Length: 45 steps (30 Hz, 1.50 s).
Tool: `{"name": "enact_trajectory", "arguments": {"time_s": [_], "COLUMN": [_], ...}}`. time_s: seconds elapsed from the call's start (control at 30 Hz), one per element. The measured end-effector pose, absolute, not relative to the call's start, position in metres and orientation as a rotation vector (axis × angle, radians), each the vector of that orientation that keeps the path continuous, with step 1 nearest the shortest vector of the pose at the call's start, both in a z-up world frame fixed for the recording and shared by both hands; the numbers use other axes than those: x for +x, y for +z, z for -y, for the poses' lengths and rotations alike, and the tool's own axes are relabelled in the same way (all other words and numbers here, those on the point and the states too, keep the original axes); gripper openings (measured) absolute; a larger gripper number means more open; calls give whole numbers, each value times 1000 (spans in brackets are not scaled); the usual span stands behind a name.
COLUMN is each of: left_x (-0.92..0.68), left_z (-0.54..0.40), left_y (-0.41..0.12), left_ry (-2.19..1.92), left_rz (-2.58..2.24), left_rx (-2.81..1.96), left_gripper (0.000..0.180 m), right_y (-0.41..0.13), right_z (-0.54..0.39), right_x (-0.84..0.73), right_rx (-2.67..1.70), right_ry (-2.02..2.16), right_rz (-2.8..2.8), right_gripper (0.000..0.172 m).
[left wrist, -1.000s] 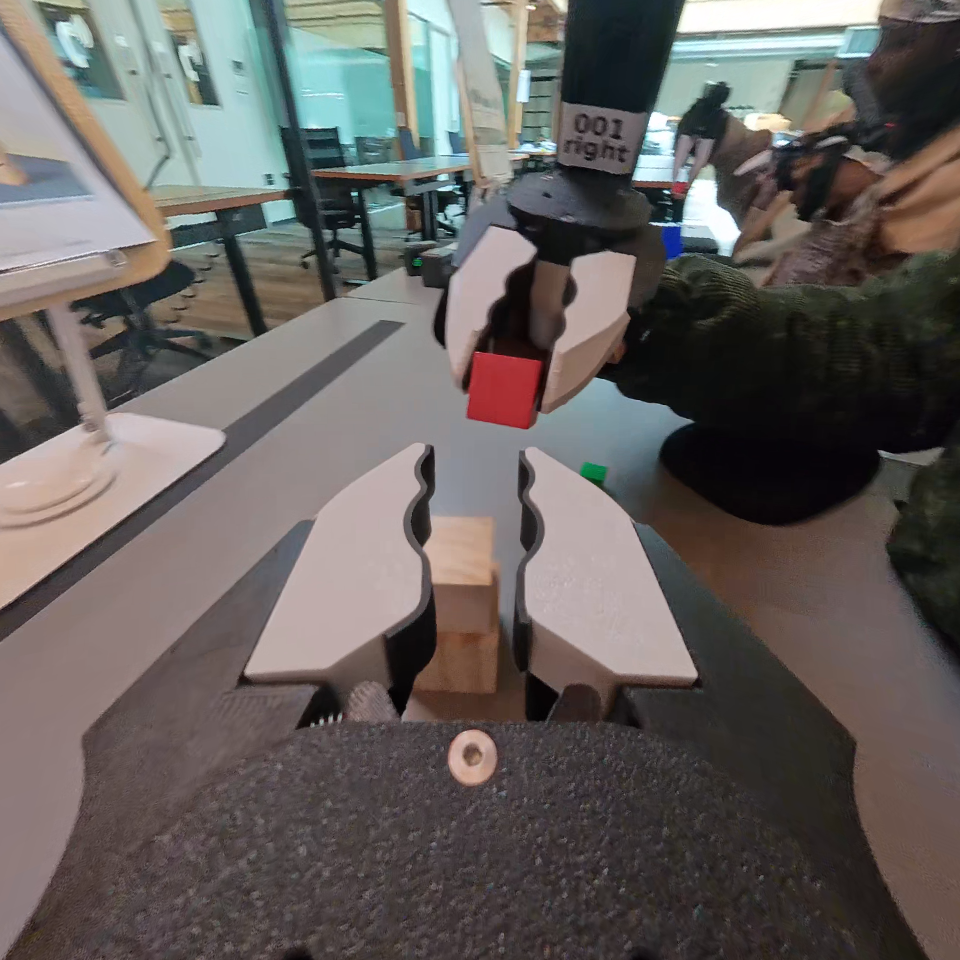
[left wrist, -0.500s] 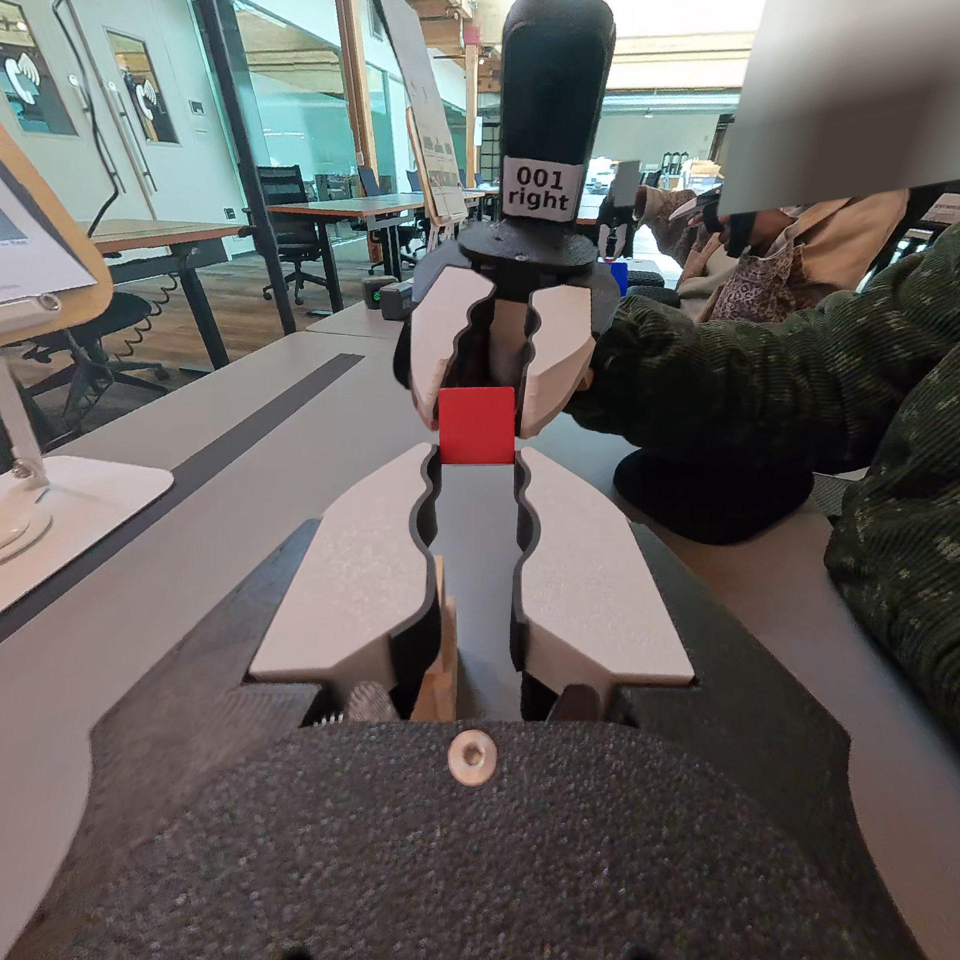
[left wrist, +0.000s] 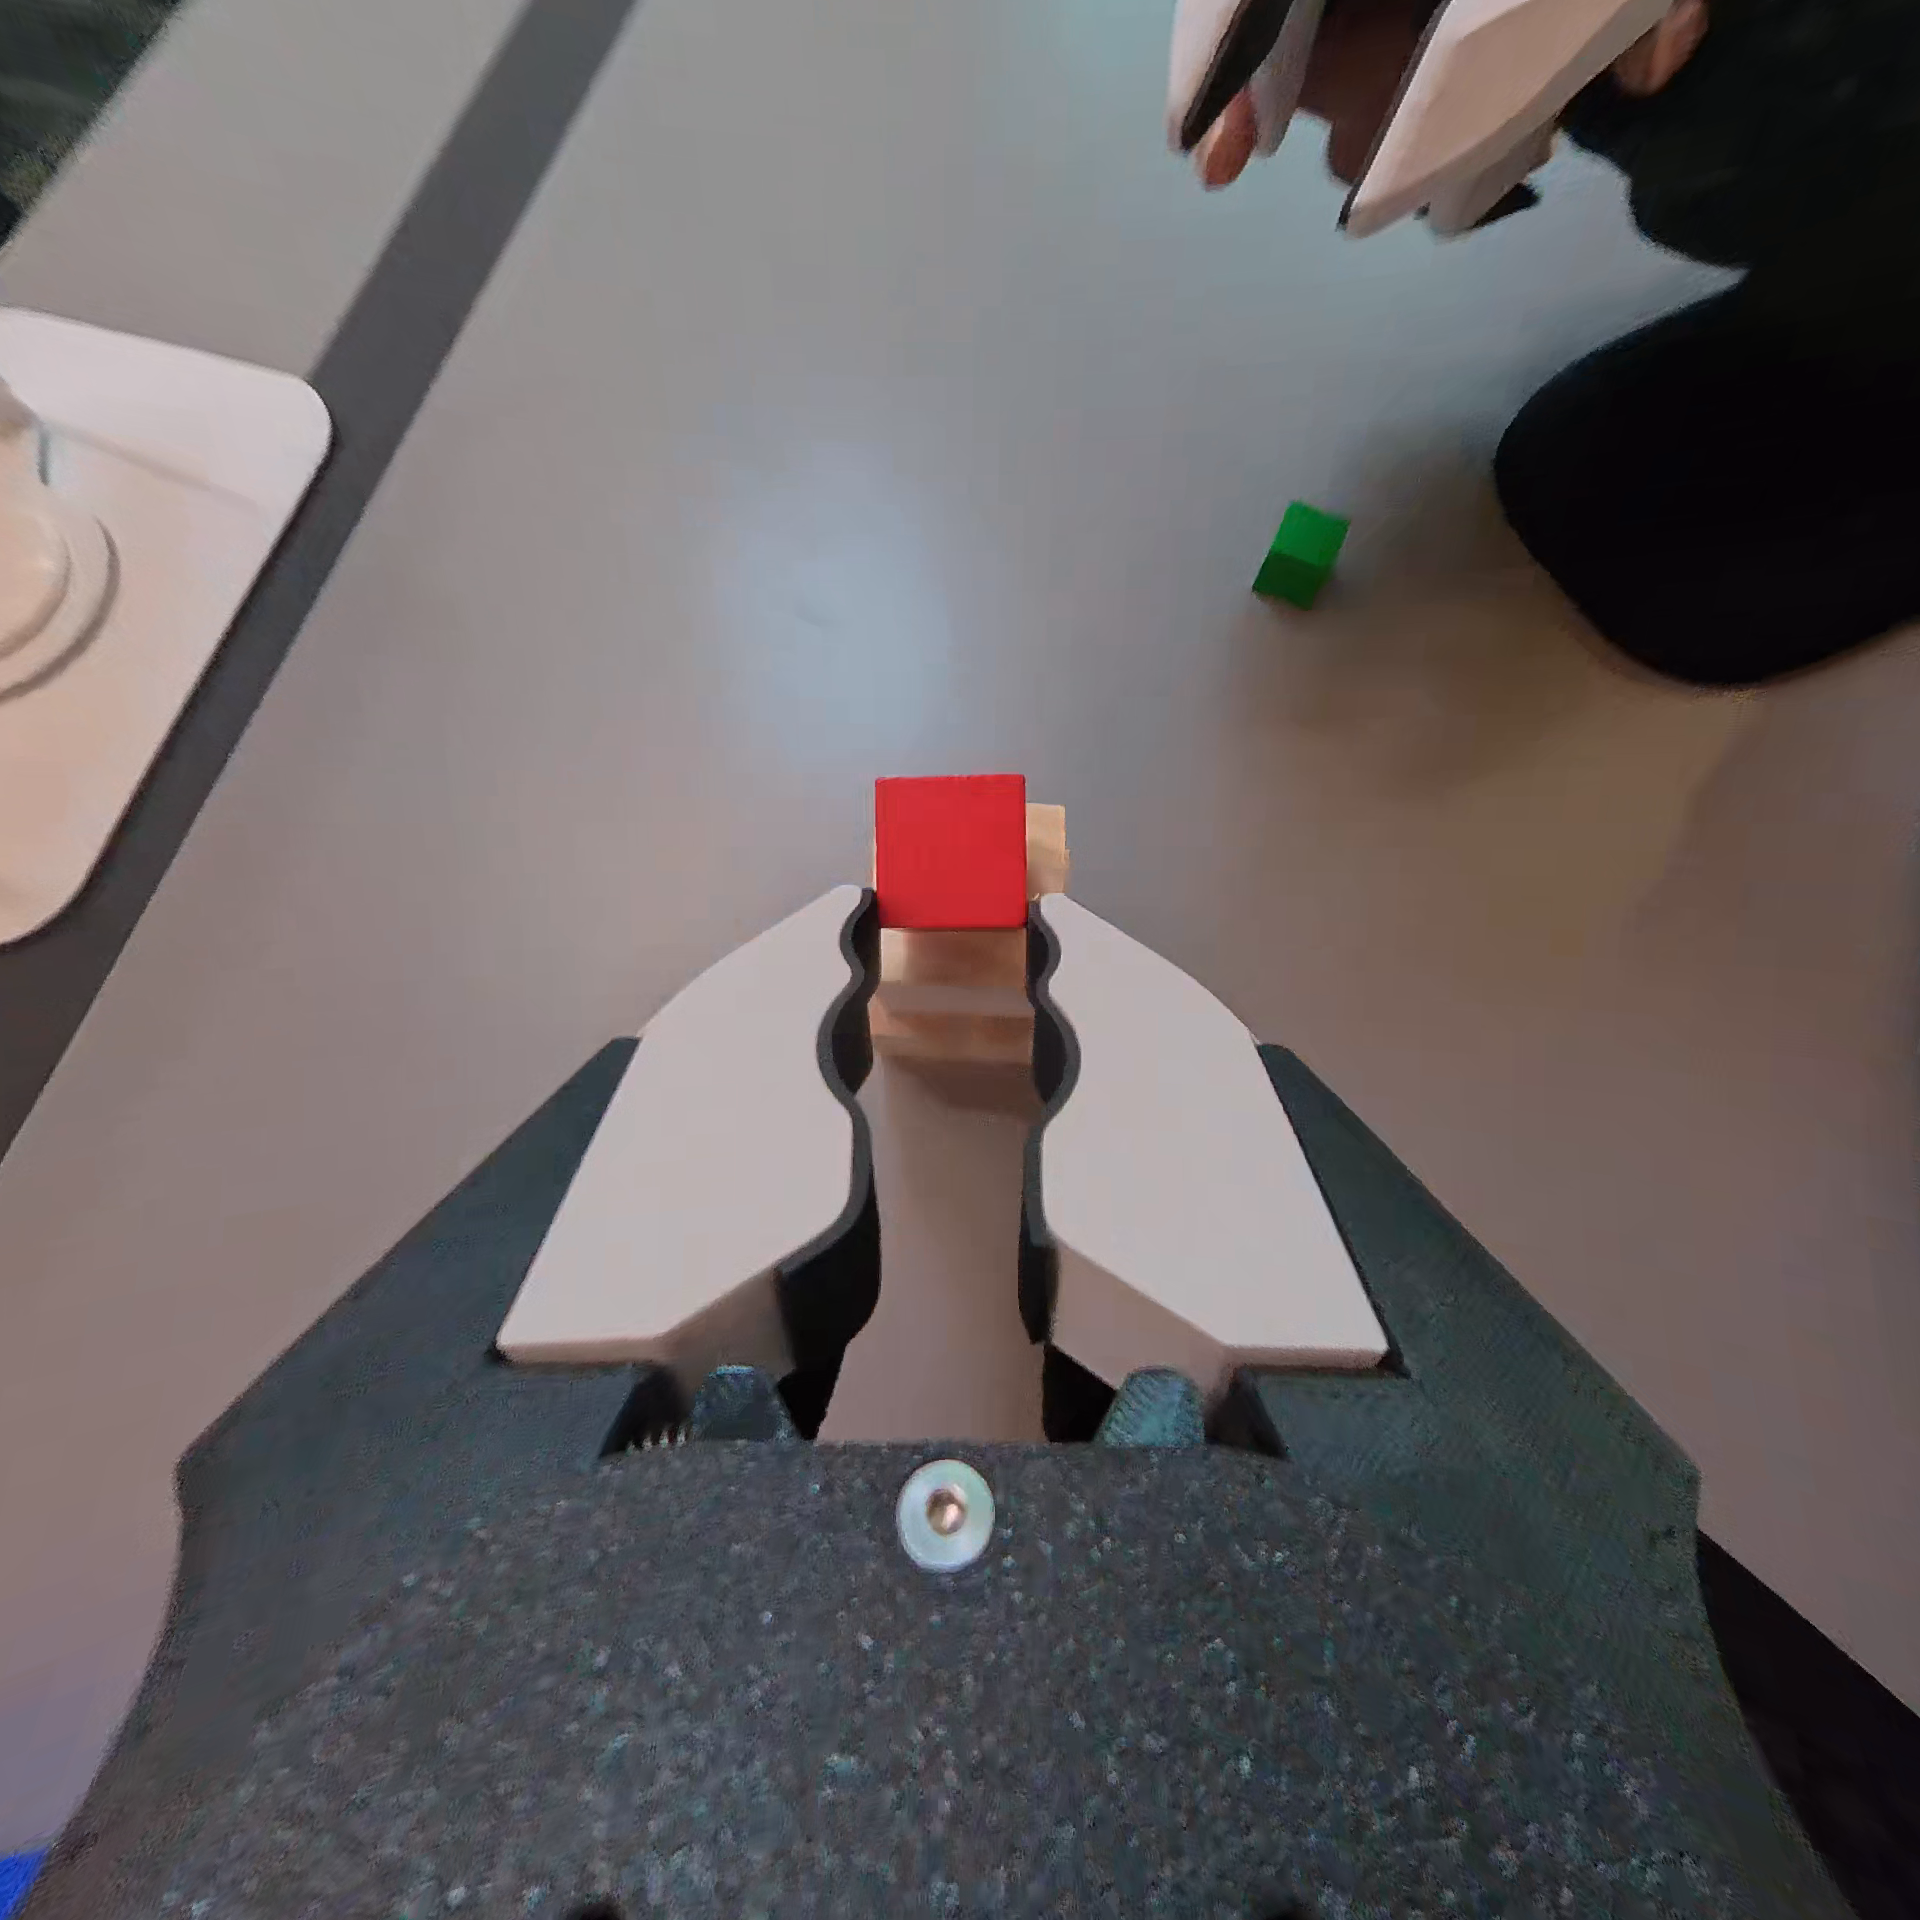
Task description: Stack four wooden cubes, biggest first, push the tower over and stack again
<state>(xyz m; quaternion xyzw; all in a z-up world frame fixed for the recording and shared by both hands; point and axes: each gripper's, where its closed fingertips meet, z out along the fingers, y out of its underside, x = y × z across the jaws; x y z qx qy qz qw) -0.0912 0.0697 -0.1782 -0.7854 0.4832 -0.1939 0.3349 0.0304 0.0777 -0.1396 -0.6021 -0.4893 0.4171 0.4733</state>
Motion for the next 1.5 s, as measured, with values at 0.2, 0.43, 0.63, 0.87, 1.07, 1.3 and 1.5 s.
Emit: {"name": "enact_trajectory", "arguments": {"time_s": [0.2, 0.43, 0.63, 0.87, 1.07, 1.3, 1.5], "left_x": [-90, -87, -87, -82, -84, -84, -82], "left_z": [-66, -68, -69, -72, -73, -73, -72], "left_y": [-182, -183, -180, -180, -180, -183, -184], "left_ry": [-442, -431, -452, -503, -511, -518, -530], "left_rz": [-1303, -1308, -1288, -1261, -1252, -1249, -1248], "left_rx": [-2111, -2081, -2034, -1986, -1980, -1985, -1983], "left_gripper": [26, 27, 35, 27, 27, 28, 27], "right_y": [-151, -153, -152, -155, -157, -157, -156], "right_z": [-80, -79, -78, -78, -78, -78, -78], "right_x": [47, 46, 46, 44, 43, 43, 43], "right_rx": [-1515, -1513, -1510, -1518, -1523, -1524, -1521], "right_ry": [1051, 1053, 1062, 1062, 1067, 1069, 1077], "right_rz": [1143, 1155, 1152, 1159, 1163, 1163, 1158], "right_gripper": [29, 29, 29, 29, 29, 28, 28]}}
